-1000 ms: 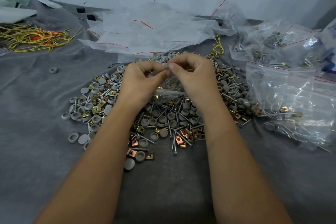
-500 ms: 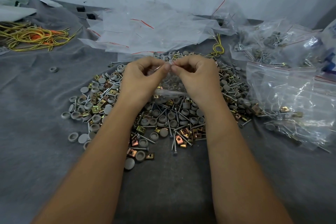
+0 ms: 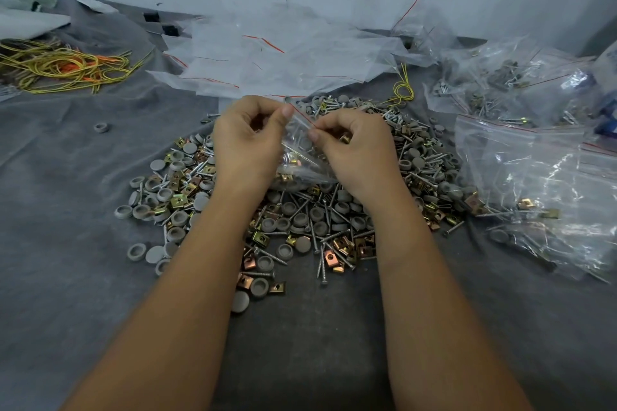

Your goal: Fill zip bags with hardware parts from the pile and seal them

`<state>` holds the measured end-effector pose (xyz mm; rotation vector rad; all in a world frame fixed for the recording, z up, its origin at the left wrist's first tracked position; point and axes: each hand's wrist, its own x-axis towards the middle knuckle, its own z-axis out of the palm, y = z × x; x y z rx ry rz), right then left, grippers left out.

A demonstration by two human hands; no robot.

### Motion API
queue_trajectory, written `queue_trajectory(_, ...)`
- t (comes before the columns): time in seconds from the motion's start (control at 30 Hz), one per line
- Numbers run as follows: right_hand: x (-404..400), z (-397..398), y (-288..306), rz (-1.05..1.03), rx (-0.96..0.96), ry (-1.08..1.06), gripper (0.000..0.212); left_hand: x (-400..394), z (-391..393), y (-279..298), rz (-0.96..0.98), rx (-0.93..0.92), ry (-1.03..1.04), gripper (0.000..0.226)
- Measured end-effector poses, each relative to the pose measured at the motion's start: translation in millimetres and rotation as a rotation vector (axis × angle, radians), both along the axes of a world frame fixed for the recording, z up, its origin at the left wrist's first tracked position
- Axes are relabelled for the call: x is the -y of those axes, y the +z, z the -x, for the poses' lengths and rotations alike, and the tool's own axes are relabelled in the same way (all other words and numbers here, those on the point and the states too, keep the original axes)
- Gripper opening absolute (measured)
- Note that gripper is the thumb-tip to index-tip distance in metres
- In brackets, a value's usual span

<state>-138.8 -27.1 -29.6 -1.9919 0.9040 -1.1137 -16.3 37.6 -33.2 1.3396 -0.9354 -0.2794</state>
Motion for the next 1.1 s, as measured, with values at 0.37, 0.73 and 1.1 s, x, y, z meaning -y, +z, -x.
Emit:
queue_trajectory(0.37, 5.7, 9.6, -1.0, 0.008, -0.023, -0.037, 0.021, 2.6, -6.9, -1.6, 0.124, -0.152, 0.125, 0.017)
queue_trajectory(0.73, 4.8, 9.6, 6.8, -0.355, 0.375, 0.263, 0.031, 4.4, 6.5, 5.8, 0.382, -0.364, -0.213, 0.007)
queue_trajectory(1.1, -7.4, 69.0, 54.4, -0.116, 0.53, -0.171, 0.011, 2.2, 58.6, 30.3, -0.104, -0.109, -0.647, 0.023)
